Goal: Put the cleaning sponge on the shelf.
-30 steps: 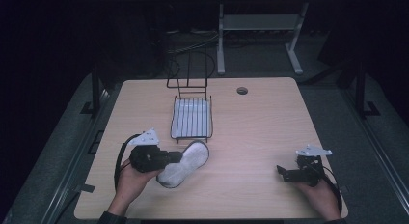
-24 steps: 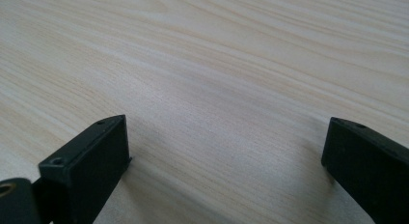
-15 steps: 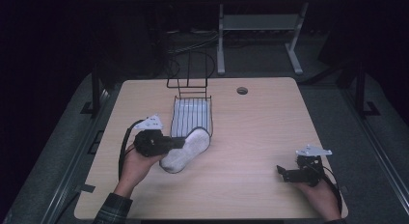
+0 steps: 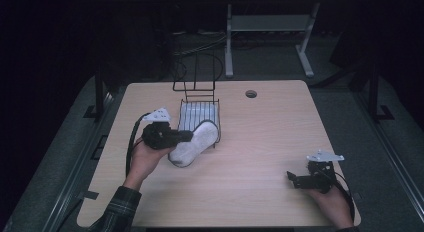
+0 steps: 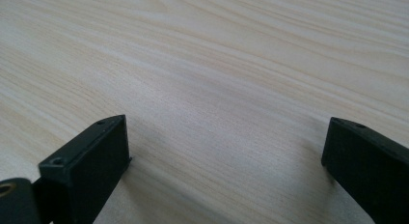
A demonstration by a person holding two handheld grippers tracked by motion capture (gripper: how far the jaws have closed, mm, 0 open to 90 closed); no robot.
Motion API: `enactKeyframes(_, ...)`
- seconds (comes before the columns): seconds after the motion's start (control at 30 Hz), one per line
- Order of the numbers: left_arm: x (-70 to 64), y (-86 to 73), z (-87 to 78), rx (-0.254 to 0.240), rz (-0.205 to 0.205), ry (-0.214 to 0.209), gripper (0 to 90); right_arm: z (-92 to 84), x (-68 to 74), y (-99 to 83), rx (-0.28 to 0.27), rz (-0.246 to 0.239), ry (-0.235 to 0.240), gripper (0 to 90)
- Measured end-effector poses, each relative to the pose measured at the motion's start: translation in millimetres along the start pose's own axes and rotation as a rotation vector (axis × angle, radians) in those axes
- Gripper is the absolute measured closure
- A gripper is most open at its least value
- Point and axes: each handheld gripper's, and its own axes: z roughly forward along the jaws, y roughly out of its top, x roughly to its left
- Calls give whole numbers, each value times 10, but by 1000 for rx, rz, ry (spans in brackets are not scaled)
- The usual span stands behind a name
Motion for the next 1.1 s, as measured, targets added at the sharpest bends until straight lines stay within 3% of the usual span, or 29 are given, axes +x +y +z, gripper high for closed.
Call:
enactKeyframes(0.77,495,249,69,-77,-20,13,836,1,0,0,-1,1,0,24)
enactKeyframes(1.1,725,316,177,-102,-58,34,835,1,0,0,0,1,0,24)
